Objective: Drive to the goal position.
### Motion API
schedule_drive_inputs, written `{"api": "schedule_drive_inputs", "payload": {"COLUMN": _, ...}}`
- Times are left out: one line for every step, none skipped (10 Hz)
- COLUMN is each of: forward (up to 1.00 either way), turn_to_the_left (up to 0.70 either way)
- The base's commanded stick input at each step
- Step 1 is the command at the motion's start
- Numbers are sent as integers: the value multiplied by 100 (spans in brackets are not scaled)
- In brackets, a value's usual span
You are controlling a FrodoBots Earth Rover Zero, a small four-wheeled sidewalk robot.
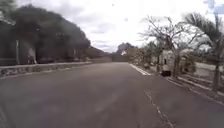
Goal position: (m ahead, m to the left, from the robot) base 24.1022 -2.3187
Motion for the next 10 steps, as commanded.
{"api": "schedule_drive_inputs", "payload": {"forward": 70, "turn_to_the_left": 0}}
{"api": "schedule_drive_inputs", "payload": {"forward": 70, "turn_to_the_left": 0}}
{"api": "schedule_drive_inputs", "payload": {"forward": 70, "turn_to_the_left": 0}}
{"api": "schedule_drive_inputs", "payload": {"forward": 70, "turn_to_the_left": 0}}
{"api": "schedule_drive_inputs", "payload": {"forward": 70, "turn_to_the_left": 0}}
{"api": "schedule_drive_inputs", "payload": {"forward": 70, "turn_to_the_left": 0}}
{"api": "schedule_drive_inputs", "payload": {"forward": 70, "turn_to_the_left": 0}}
{"api": "schedule_drive_inputs", "payload": {"forward": 70, "turn_to_the_left": 0}}
{"api": "schedule_drive_inputs", "payload": {"forward": 70, "turn_to_the_left": 0}}
{"api": "schedule_drive_inputs", "payload": {"forward": 70, "turn_to_the_left": 0}}
